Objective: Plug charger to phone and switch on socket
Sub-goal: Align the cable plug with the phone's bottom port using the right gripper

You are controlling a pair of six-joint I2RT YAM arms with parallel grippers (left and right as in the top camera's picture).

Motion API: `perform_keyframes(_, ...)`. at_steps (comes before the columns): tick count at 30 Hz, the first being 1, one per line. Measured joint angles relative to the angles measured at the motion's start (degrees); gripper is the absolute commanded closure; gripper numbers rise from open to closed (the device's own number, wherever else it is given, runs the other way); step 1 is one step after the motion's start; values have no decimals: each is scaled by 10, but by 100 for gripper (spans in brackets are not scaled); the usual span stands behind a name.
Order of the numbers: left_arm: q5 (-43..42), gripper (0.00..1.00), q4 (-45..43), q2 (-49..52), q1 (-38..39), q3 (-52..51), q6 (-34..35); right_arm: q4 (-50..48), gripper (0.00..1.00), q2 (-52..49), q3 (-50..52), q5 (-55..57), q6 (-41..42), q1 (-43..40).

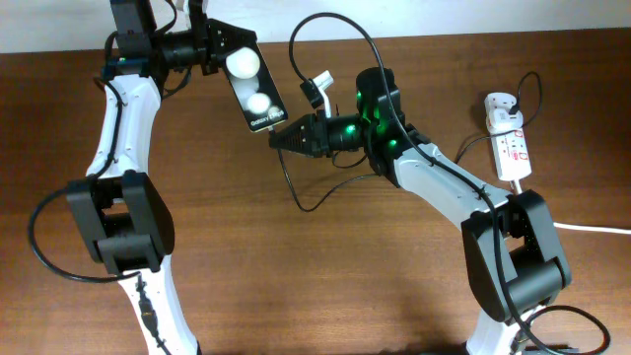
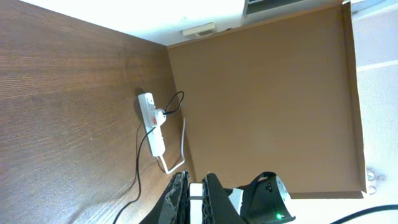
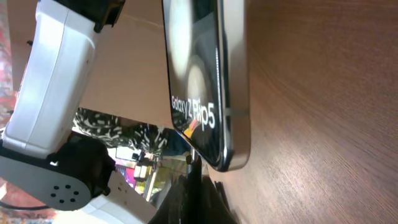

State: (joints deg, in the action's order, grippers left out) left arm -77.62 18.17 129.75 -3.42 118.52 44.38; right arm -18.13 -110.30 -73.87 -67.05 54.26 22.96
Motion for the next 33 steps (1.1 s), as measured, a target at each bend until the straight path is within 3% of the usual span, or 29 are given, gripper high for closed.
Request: perform_keyframes(33,27,100,-6,0,0,3,20,-85,96,0,10,28,150,8)
